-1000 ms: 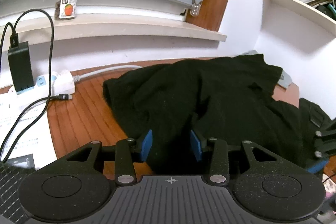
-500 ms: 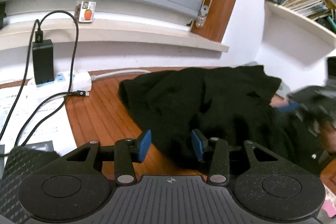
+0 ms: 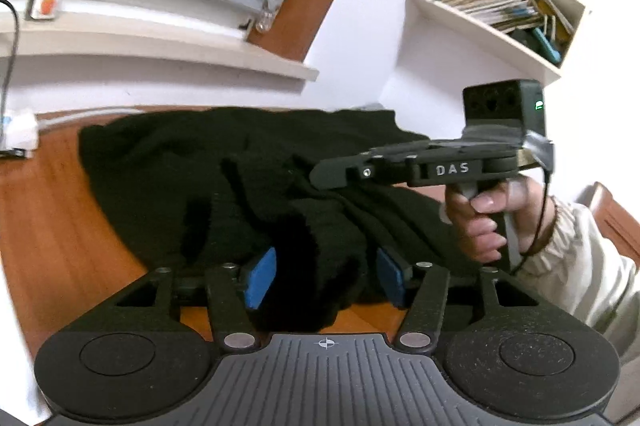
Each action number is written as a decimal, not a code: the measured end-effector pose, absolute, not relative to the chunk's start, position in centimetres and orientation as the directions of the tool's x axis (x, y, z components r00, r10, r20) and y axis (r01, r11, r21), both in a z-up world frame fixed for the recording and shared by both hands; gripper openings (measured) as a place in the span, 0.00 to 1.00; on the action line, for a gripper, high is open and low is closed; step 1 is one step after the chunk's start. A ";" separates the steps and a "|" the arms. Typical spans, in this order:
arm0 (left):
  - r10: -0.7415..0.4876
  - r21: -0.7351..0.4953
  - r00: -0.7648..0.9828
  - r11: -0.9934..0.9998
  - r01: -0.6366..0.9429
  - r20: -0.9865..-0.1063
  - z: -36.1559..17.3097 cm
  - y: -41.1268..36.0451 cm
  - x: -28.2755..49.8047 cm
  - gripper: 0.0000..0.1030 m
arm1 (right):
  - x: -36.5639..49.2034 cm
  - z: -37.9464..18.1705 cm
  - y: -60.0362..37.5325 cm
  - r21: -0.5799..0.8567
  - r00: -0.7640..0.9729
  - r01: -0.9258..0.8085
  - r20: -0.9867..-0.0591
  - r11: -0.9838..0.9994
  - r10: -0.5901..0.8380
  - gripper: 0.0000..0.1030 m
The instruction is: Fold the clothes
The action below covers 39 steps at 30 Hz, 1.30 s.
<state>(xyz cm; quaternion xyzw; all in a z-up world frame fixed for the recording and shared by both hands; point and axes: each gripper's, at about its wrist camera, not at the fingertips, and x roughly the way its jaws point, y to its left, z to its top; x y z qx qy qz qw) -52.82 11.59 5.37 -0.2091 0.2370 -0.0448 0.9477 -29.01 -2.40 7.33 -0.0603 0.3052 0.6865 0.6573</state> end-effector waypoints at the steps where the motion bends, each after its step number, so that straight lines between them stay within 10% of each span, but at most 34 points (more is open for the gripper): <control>1: -0.193 -0.418 0.881 0.908 -0.006 -0.432 5.3 11.4 -52.3 0.46 | -29.0 7.3 -2.4 0.335 -0.125 -0.941 -0.487 0.052 0.864 0.07; 2: -0.191 -0.401 0.881 0.916 0.001 -0.433 5.2 11.2 -51.9 0.13 | -29.0 7.4 -2.4 0.331 -0.119 -0.942 -0.490 0.058 0.864 0.08; 4: -0.172 -0.385 0.884 0.923 -0.010 -0.435 5.4 11.2 -51.5 0.09 | -28.9 7.4 -2.6 0.319 -0.097 -0.945 -0.498 0.078 0.862 0.13; 21: -0.109 -0.381 0.919 0.923 -0.047 -0.378 8.0 13.6 -50.4 0.09 | -32.0 7.4 -10.2 0.029 0.056 -0.996 -0.546 0.086 0.836 0.37; 24: -0.130 -0.376 0.917 0.927 -0.023 -0.377 7.9 13.8 -50.8 0.09 | -30.8 6.8 -9.8 0.032 0.071 -0.994 -0.567 0.109 0.820 0.28; 25: -0.138 -0.372 0.915 0.928 -0.014 -0.379 7.8 13.8 -51.0 0.09 | -30.2 6.9 -9.9 0.051 0.068 -0.992 -0.563 0.117 0.824 0.06; 39: -0.225 -0.300 0.882 0.949 0.102 -0.413 5.8 11.1 -54.8 0.09 | -25.3 6.5 -10.3 0.232 0.073 -0.943 -0.558 0.240 0.827 0.07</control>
